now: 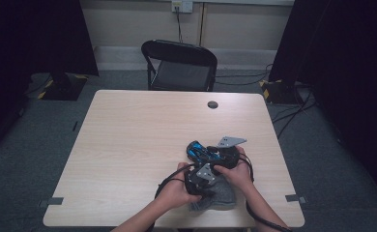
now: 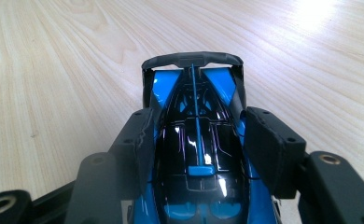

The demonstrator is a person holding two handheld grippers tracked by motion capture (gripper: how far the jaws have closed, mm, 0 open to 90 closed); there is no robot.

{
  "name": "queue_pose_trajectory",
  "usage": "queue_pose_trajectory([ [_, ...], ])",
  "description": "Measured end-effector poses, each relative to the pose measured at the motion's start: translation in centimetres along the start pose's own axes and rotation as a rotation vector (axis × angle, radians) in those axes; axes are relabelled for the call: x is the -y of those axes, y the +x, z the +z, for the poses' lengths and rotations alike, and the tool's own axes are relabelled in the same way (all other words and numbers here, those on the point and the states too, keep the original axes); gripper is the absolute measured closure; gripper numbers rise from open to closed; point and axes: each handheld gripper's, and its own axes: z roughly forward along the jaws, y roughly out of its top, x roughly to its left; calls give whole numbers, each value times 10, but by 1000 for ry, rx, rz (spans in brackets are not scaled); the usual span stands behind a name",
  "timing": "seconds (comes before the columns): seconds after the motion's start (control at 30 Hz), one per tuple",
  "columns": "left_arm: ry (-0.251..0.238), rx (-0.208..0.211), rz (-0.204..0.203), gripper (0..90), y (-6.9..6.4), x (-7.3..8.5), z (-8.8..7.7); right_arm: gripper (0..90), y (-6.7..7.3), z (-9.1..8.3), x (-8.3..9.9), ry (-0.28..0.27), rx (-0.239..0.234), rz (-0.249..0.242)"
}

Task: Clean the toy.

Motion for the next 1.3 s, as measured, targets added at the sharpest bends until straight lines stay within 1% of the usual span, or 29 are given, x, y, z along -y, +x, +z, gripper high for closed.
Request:
queue_pose_trajectory([
  [0.03, 0, -3, 2, 756, 1, -1, 1, 442, 0, 0, 0, 0, 1, 0],
  [0.1, -7, -8, -21, 756, 3, -2, 2, 442, 0, 0, 0, 0, 0, 0],
  [0.17, 8, -23, -15, 756, 6, -3, 1, 442, 0, 0, 0, 0, 0, 0],
  [0.23, 8, -25, -21, 756, 9, -2, 1, 442, 0, 0, 0, -1, 0, 1],
  [0.33, 5, -40, -43, 755, 13, 0, 0, 442, 0, 0, 0, -2, 0, 1],
  [0.4, 14, -50, -49, 756, 16, 2, -2, 442, 0, 0, 0, -1, 0, 1],
  [0.67, 16, -80, -68, 755, 23, 6, -8, 442, 0, 0, 0, -1, 1, 0],
  [0.7, 14, -84, -81, 755, 23, 6, -8, 442, 0, 0, 0, -2, 1, 0],
  [0.73, 20, -86, -71, 755, 25, 7, -9, 442, 0, 0, 0, -1, 1, 0],
  [0.77, 21, -90, -72, 755, 26, 7, -10, 442, 0, 0, 0, -1, 1, 0],
  [0.8, 20, -94, -79, 755, 27, 8, -11, 442, 0, 0, 0, -2, 1, 0],
  [0.83, 25, -94, -74, 755, 28, 8, -12, 442, 0, 0, 0, -2, 1, 0],
  [0.93, 20, -106, -90, 755, 30, 10, -15, 442, 0, 0, 0, -2, 1, 0],
  [1.03, 26, -117, -84, 755, 33, 11, -18, 441, 0, 0, 0, -1, 1, 0],
  [1.1, 16, -124, -98, 756, 33, 13, -18, 442, 0, 0, 0, -2, 2, -1],
  [1.13, 22, -126, -90, 756, 34, 13, -19, 442, 0, 0, 0, -2, 2, -1],
  [1.27, 21, -137, -99, 756, 37, 15, -21, 442, 0, 0, 0, -2, 2, -1],
  [1.3, 28, -139, -100, 756, 38, 15, -23, 442, 0, 0, 0, -1, 2, -1],
])
